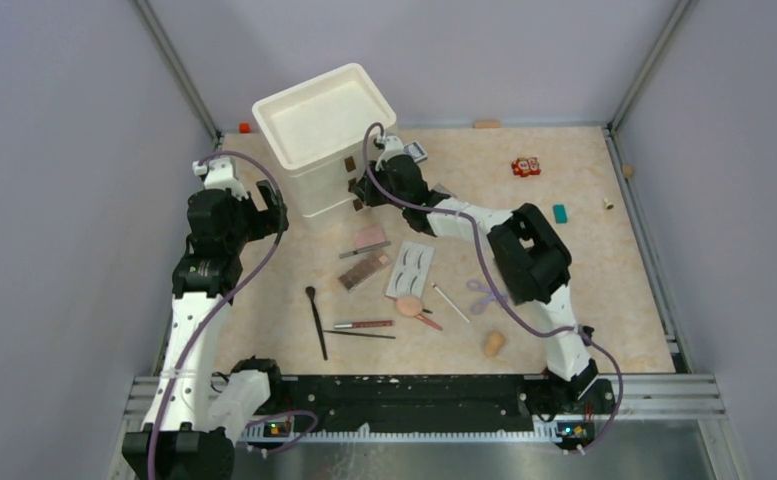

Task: Organize the makeup
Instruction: Open the drawer in the storage box.

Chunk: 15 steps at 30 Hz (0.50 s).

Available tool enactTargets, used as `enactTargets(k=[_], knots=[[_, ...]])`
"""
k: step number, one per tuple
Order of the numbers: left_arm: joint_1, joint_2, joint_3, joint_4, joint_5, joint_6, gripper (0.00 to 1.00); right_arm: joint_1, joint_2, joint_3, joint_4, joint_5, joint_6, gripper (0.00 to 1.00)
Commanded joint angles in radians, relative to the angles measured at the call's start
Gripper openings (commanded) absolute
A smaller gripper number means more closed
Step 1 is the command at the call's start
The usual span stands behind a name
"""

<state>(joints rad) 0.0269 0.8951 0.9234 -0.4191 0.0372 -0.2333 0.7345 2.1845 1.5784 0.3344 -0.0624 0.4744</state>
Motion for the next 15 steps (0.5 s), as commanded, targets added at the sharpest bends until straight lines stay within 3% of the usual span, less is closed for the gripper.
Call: enactTargets(k=[1,3,15], knots=[[0.005,-0.007,-0.006,0.040,0.010,0.000,0.99,-0.004,-0.014,0.027,0.070,-0.031,0.010,0.05],[0.006,-0.005,-0.005,0.040,0.010,0.000,0.99,-0.004,-0.027,0.008,0.077,-0.030,0.009,0.00],[0.006,-0.005,-0.006,0.039,0.013,0.000,0.99,-0.003,-0.166,-0.213,0.179,-0.059,0.043,0.00]])
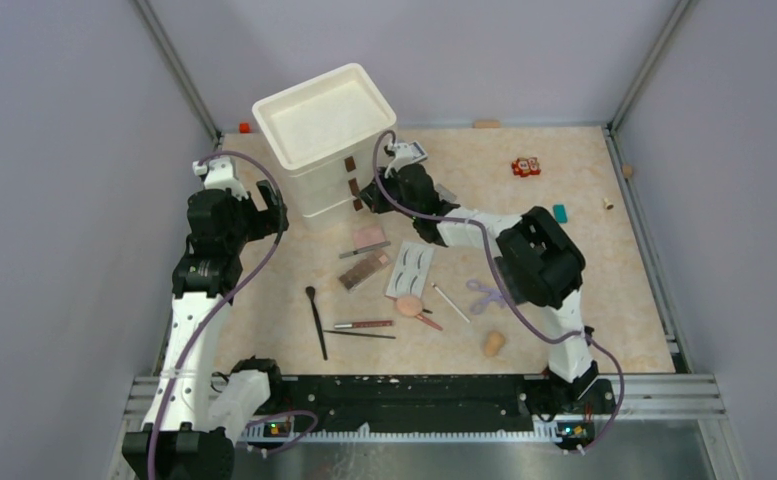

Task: Organize the makeup
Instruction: Open the drawer in the storage box.

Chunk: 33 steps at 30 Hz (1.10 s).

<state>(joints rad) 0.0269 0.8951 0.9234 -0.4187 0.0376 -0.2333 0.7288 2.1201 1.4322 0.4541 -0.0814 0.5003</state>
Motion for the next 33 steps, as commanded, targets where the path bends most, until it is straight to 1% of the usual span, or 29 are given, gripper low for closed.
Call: enactTargets(k=[1,8,15,25,33], knots=[[0.007,-0.006,-0.006,0.041,0.013,0.000,0.99,0.003,-0.118,-0.087,0.064,-0.040,0.018,0.00],[0.006,-0.002,-0.006,0.041,0.018,-0.001,0.99,0.007,-0.223,-0.216,0.090,-0.036,0.021,0.00],[0.006,0.001,-0.005,0.041,0.020,-0.001,0.99,0.031,-0.294,-0.291,0.084,-0.022,0.000,0.00],[0.006,-0.001,-0.005,0.041,0.021,0.000,0.99,0.070,-0.401,-0.442,0.087,0.033,-0.005,0.00],[0.006,-0.001,-0.007,0.041,0.031,0.002,0.99,0.100,-0.487,-0.514,0.034,0.105,-0.031,0.00]])
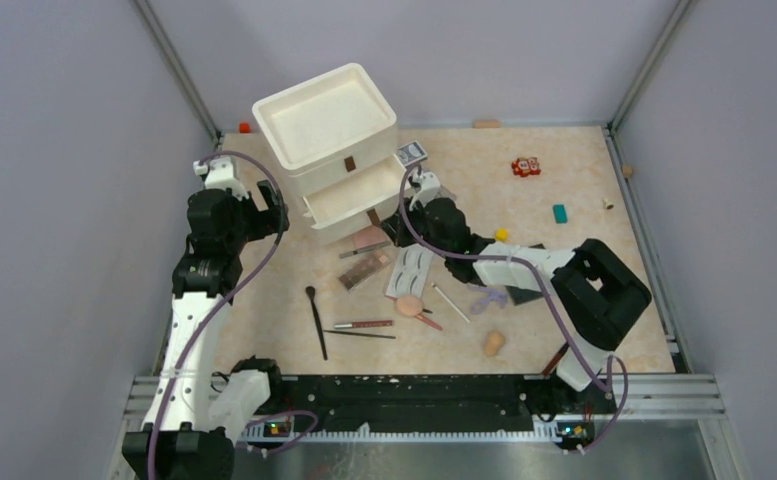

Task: Organize the makeup
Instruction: Open the drawer in the storage box.

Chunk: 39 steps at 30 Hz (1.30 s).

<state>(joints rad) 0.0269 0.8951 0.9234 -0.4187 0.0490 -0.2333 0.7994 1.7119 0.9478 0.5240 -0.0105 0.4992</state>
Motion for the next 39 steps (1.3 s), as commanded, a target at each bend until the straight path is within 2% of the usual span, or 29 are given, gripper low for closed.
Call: enactTargets(k=[1,3,4,9,12,17,20,24,32,39], knots=[[0.007,-0.001,-0.008,0.042,0.020,0.003,0.99,0.033,-0.086,-0.034,-0.044,0.044,-0.035,0.00],[0.005,-0.002,-0.008,0.042,0.020,0.003,0.99,0.034,-0.096,-0.038,-0.056,0.051,-0.042,0.00],[0.006,-0.001,-0.007,0.043,0.021,0.003,0.99,0.034,-0.100,-0.038,-0.065,0.057,-0.043,0.03],[0.006,0.001,-0.007,0.043,0.024,0.003,0.99,0.034,-0.136,-0.033,-0.109,0.117,-0.067,0.29],[0.007,0.003,-0.009,0.046,0.032,0.006,0.99,0.034,-0.157,-0.008,-0.144,0.163,-0.099,0.38],[0.007,0.002,-0.009,0.046,0.033,0.008,0.99,0.034,-0.139,0.124,-0.182,0.185,-0.171,0.38],[0.005,-0.002,-0.009,0.046,0.028,0.009,0.99,0.031,-0.050,0.277,-0.253,0.179,-0.214,0.40],[0.005,-0.004,-0.011,0.046,0.029,0.009,0.99,0.017,0.079,0.446,-0.278,0.182,-0.235,0.48],[0.006,-0.006,-0.011,0.046,0.029,0.009,0.99,-0.041,0.349,0.779,-0.339,0.109,-0.187,0.49],[0.006,-0.007,-0.010,0.045,0.024,0.011,0.99,-0.051,0.477,0.970,-0.326,0.050,-0.197,0.49]])
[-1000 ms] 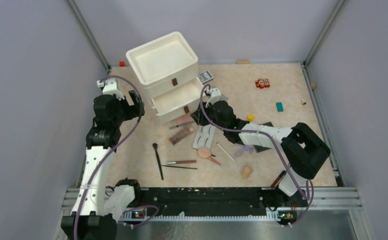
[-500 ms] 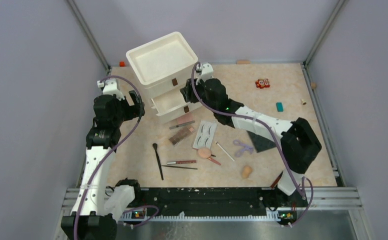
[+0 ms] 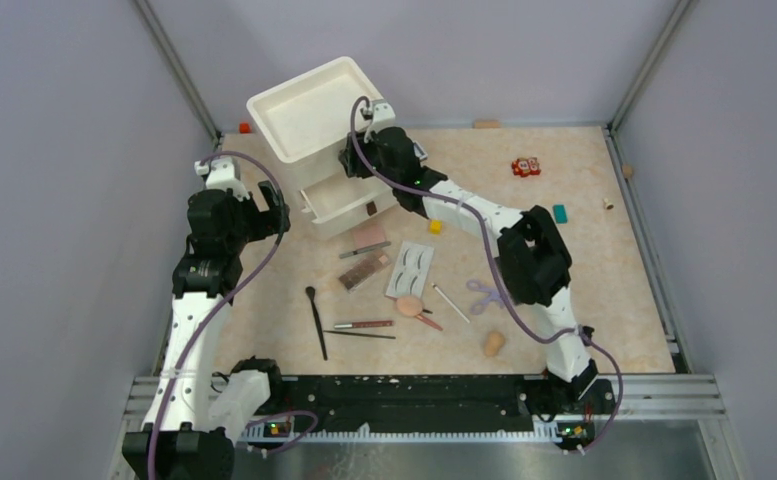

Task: Organize the makeup
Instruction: Open the drawer in the storage box, then pick up the makeup from the center of the board.

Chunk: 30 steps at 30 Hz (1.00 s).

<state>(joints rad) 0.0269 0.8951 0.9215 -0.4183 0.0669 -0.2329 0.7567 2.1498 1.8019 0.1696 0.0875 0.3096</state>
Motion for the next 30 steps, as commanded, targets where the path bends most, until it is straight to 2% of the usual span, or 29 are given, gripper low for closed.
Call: enactTargets(k=[1,7,12,17,21,25,30], knots=[[0.006,-0.007,-0.009,0.045,0.006,0.010,0.99,-0.008,0.045,0.127,0.028,-0.048,-0.010,0.49],[0.007,-0.002,-0.008,0.047,0.014,0.009,0.99,-0.010,-0.015,0.082,0.053,-0.037,-0.021,0.49],[0.007,0.001,-0.009,0.049,0.018,0.007,0.99,-0.010,-0.189,-0.125,0.118,0.007,-0.042,0.49],[0.007,0.003,-0.008,0.049,0.024,0.012,0.99,-0.015,-0.364,-0.293,0.062,0.097,-0.071,0.51],[0.004,0.001,-0.005,0.046,0.011,0.012,0.99,-0.038,-0.496,-0.416,-0.036,0.181,-0.063,0.57],[0.000,-0.004,-0.001,0.036,0.000,0.005,0.99,-0.053,-0.650,-0.580,-0.105,0.300,-0.032,0.75],[0.000,-0.011,0.004,-0.005,0.031,-0.009,0.99,-0.063,-0.769,-0.715,-0.166,0.262,0.021,0.78]])
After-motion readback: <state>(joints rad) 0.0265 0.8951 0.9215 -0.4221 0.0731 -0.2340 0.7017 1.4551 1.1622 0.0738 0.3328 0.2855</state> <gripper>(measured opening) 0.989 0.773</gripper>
